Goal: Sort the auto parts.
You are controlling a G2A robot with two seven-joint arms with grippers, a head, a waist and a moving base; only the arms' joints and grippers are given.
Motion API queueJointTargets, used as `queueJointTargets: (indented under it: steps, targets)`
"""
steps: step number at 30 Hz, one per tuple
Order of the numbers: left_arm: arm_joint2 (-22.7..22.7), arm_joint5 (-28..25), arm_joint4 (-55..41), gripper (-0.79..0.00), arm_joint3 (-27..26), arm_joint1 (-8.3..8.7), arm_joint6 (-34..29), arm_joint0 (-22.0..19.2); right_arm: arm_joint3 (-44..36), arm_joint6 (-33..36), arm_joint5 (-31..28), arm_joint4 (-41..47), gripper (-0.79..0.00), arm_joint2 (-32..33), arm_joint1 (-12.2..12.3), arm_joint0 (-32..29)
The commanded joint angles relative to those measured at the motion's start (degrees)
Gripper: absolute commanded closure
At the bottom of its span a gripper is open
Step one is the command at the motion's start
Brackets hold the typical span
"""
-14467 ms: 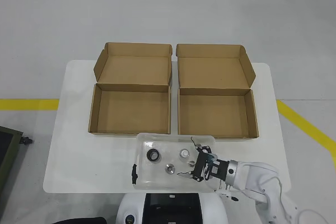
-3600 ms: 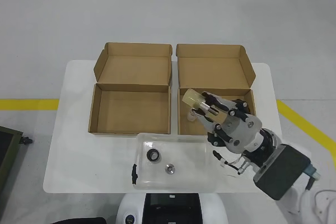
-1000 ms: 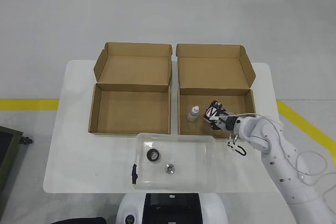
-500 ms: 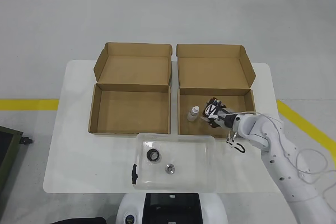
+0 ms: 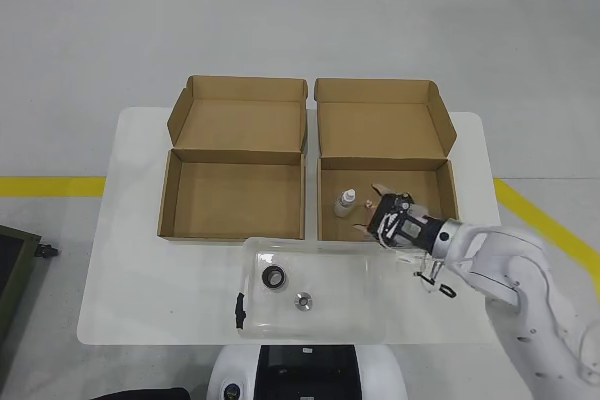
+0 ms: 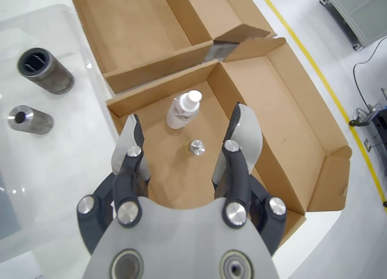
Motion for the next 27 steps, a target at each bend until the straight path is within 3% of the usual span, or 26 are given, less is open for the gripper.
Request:
queueJointTargets:
  steps: [1,10,19,27]
  targets:
    - [0.0,0.0,0.0,-0.785,0.0,0.0,0.0,0.0,-2.13,-0.53,-0.99,0.96,-0.536,-0.02,0.13,-1.8]
    - [0.0,0.0,0.0,-0.785,0.0,0.0,0.0,0.0,-9.61,-3.11,-5.45,0.69,-0.542,-4.28,0.52,-7.7]
    - [0.0,0.0,0.0,-0.785,0.0,0.0,0.0,0.0,-3.7,-3.84,-5.38,-3.94,-0.486,-13.17,-0.23,-4.01]
    - [0.0,0.0,0.0,-0.785,0.0,0.0,0.0,0.0,0.69,-2.91,-5.62,-6.29,-0.468,-17.25,-0.56,-2.3]
